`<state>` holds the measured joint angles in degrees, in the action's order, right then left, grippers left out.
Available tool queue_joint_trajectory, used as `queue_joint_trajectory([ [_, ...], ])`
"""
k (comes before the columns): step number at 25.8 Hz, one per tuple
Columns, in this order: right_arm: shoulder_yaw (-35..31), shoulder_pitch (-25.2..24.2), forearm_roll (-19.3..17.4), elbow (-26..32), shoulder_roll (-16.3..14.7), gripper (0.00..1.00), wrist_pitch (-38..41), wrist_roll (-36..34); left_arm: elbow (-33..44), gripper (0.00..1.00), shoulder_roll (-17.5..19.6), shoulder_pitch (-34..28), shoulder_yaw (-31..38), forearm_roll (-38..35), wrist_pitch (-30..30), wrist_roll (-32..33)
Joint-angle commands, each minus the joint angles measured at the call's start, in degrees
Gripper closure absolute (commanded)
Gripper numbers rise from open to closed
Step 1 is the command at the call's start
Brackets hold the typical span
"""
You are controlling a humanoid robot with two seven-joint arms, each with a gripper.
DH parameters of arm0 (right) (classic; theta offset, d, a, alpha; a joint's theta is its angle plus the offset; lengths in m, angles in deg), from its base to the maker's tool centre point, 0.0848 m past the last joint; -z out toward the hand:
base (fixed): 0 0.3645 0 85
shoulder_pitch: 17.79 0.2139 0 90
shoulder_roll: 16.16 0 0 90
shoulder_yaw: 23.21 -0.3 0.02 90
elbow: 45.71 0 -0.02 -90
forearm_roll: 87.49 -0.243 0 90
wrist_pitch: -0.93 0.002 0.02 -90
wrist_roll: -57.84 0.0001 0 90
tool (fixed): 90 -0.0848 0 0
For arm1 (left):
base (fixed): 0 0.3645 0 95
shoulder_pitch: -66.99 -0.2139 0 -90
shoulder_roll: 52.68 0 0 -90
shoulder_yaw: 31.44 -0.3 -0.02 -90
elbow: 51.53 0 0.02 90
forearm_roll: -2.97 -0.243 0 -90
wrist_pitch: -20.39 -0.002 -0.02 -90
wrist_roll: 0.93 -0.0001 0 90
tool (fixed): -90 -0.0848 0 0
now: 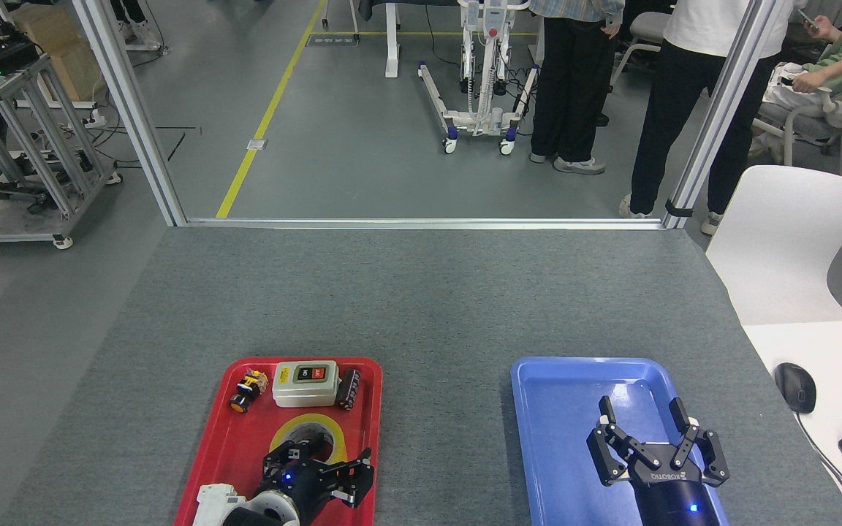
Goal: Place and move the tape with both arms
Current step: 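Grasp the tape roll with the left gripper and drag it toward the blue tray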
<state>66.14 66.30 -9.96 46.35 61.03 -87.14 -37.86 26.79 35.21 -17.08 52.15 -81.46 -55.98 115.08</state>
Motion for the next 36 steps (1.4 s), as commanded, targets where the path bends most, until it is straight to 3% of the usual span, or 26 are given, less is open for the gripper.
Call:
queue_joint_trajectory([
  [1, -0.06, -0.25, 0.0, -0.12, -0.11, 0.01, 0.09, -0.19, 0.43, 0.47, 0.0, -0.22, 0.0, 0.32, 0.6, 0.0],
  [3, -0.06, -0.6, 0.0, -0.12, -0.11, 0.01, 0.09, -0.19, 1.22, 0.77, 0.0, -0.4, 0.0, 0.5, 2.45, 0.0],
  [5, -0.06, -0.69, 0.0, -0.21, -0.11, 0.01, 0.09, -0.19, 1.84, 0.85, 0.0, -0.4, 0.0, 0.58, 3.86, 0.0],
  [7, -0.15, -0.69, 0.0, -0.21, -0.11, 0.01, 0.09, -0.19, 2.28, 1.0, 0.0, -0.48, 0.0, 0.67, 4.12, 0.0],
  [14, -0.5, -0.78, 0.0, -0.21, -0.03, 0.01, 0.53, -0.28, 3.51, 1.0, 0.44, -0.22, 0.18, 0.67, 5.61, -0.17],
  [22, -0.59, -1.04, 0.0, -0.21, -0.03, 0.01, 0.62, -0.28, 15.64, 1.0, 2.2, -0.75, 0.0, 1.11, 9.83, -0.08],
  [31, -0.5, -1.04, 0.0, -0.12, 0.15, 0.01, 1.23, -0.19, 8.87, 1.0, 1.23, 2.06, -13.62, -0.47, 9.57, 0.0],
  [36, -0.59, -0.95, 0.0, -0.12, 0.06, 0.01, 2.02, -0.19, 4.48, 1.0, -0.7, 3.29, -16.79, -2.76, 9.13, 0.0],
])
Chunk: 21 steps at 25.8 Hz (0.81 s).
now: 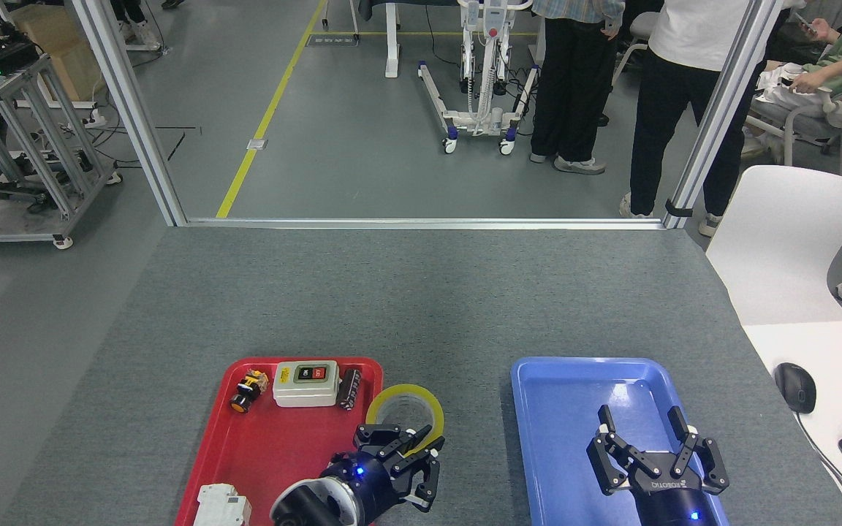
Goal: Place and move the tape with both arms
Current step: 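Grasp the tape roll with the left gripper and drag it toward the blue tray, then release the tape on the table between trays and withdraw the left gripper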
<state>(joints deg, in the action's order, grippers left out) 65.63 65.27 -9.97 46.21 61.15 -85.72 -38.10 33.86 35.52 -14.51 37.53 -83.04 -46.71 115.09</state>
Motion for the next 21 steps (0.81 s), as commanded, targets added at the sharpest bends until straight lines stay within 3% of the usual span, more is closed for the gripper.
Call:
queue_joint_trajectory([
  [1, -0.25, 0.08, 0.0, 0.02, -0.06, 0.01, 0.78, 0.05, -3.83, 1.0, -1.1, 1.26, -3.05, -1.52, -0.14, -0.01],
  [8, -1.65, -0.01, 0.0, -0.16, -0.32, 0.01, 1.31, 0.05, -11.12, 1.0, -4.7, 4.68, -4.63, -3.63, -0.75, -0.01],
  [18, -1.65, -0.45, 0.0, -0.34, -0.24, 0.01, 1.31, 0.05, -14.64, 1.0, -4.97, 4.24, -5.86, -3.54, -3.12, -0.1],
  [19, -1.65, -0.53, 0.0, -0.34, -0.24, 0.01, 1.31, 0.05, -14.55, 0.8, -4.88, 4.24, -5.77, -3.46, -3.65, -0.18],
  [21, -1.65, -0.53, 0.0, -0.34, -0.24, 0.01, 1.31, 0.05, -13.76, 0.03, -4.97, 4.24, -5.69, -3.19, -5.23, -0.71],
])
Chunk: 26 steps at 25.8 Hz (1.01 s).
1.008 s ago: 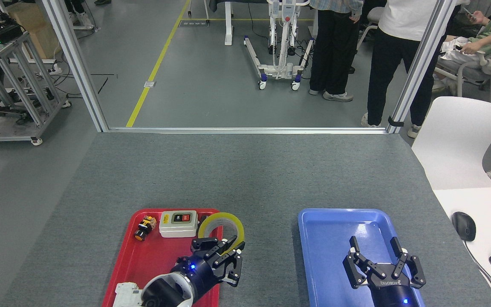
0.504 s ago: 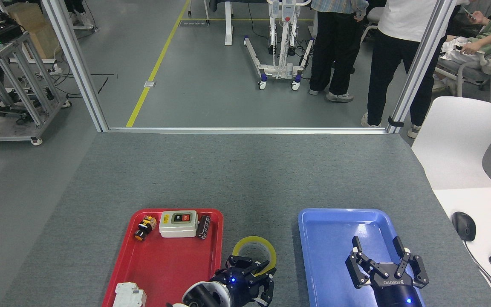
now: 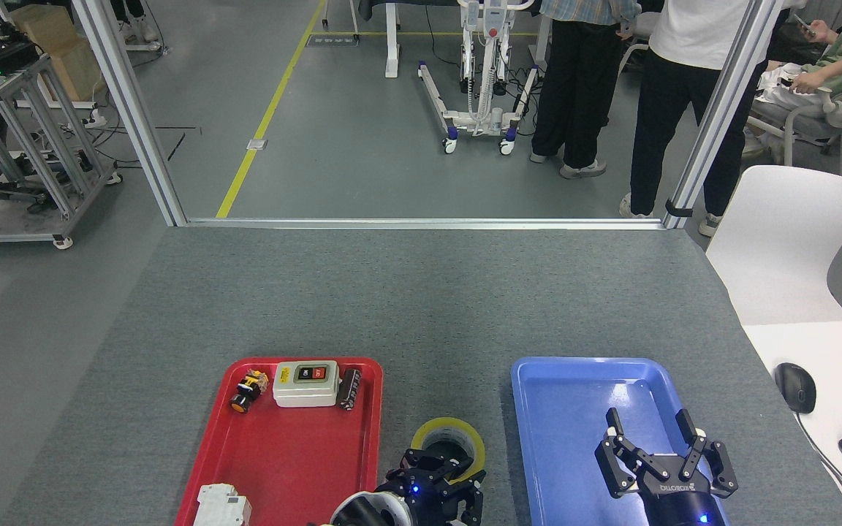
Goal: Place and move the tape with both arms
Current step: 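Release the tape on the table between trays and withdraw the left gripper, then move the right gripper to the tape roll and grasp it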
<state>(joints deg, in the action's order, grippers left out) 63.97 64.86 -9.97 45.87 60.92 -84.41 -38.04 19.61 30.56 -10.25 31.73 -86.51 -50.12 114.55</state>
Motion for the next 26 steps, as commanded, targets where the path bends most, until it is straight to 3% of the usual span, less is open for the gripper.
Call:
queue_joint_trajectory([
  [1, 0.0, -0.22, 0.0, -0.08, 0.0, 0.01, -0.01, -0.01, 1.9, 0.01, -0.01, -0.19, 0.2, 0.62, -1.91, -0.34],
  [5, 0.09, -0.31, 0.0, -0.17, 0.09, 0.01, -0.1, -0.01, 12.97, 0.0, 1.48, -2.3, 0.9, 4.4, -0.07, -0.34],
  [10, 0.18, -0.39, 0.0, -0.26, 0.09, 0.01, 0.17, 0.17, 23.69, 0.0, 7.28, -3.7, 7.05, 15.56, 0.55, -0.34],
  [14, 0.62, -0.48, 0.17, -0.61, 0.09, 0.01, 1.75, 0.52, 24.14, 0.0, 7.46, -4.14, 18.83, 19.61, 0.99, -2.01],
  [19, 4.48, -0.57, 0.53, -1.66, 0.27, 0.01, 1.49, 0.78, 23.43, 0.0, 7.29, -7.04, 32.45, 19.69, 0.81, -13.61],
  [22, 7.73, 0.04, 0.53, -3.24, 1.41, 0.01, 0.78, 2.63, 23.43, 0.0, 7.2, -9.24, 34.48, 19.25, -0.68, -20.12],
  [26, 13.01, 3.91, 0.53, -4.83, 2.73, 0.01, -4.84, 8.78, 23.52, 0.0, 6.85, -10.12, 34.21, 18.9, -9.56, -21.79],
])
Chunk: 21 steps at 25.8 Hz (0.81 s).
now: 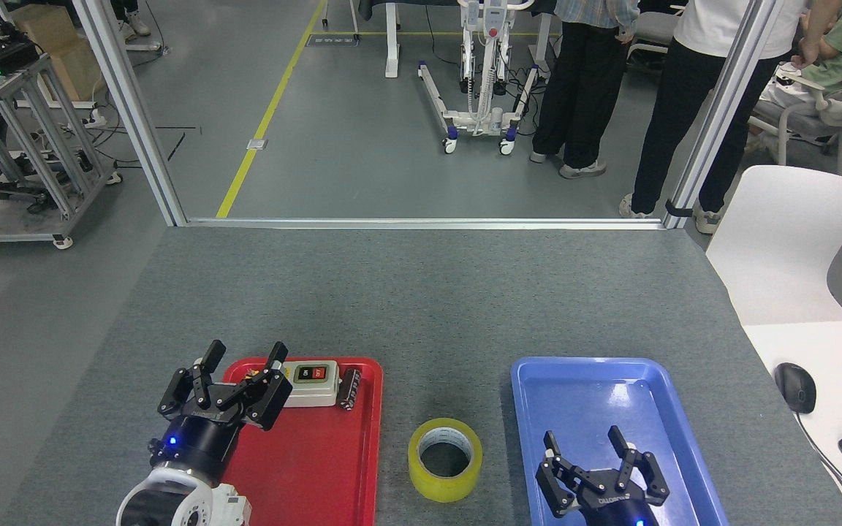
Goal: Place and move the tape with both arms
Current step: 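Move the right gripper to the tape roll and grasp it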
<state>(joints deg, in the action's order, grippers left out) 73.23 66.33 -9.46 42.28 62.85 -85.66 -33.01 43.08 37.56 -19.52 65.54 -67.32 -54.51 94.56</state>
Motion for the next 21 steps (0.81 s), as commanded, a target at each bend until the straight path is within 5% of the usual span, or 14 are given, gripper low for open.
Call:
queue_joint_trajectory([
  [1, 5.42, 3.59, 0.02, -1.85, 0.97, 0.01, -5.17, 4.89, -0.04, 0.0, -0.15, -0.85, 0.15, -0.28, -7.11, -1.71],
  [10, 14.39, 9.39, -0.33, -8.62, 3.78, 0.01, -8.68, 8.85, -1.09, 0.0, -2.0, 2.22, -8.99, -7.75, -18.89, -0.83],
  [21, 17.81, 13.17, -2.79, -13.63, 6.06, 0.01, -15.1, 18.87, -3.91, 0.0, -1.29, 2.31, -9.7, -7.14, -13.97, -1.1],
])
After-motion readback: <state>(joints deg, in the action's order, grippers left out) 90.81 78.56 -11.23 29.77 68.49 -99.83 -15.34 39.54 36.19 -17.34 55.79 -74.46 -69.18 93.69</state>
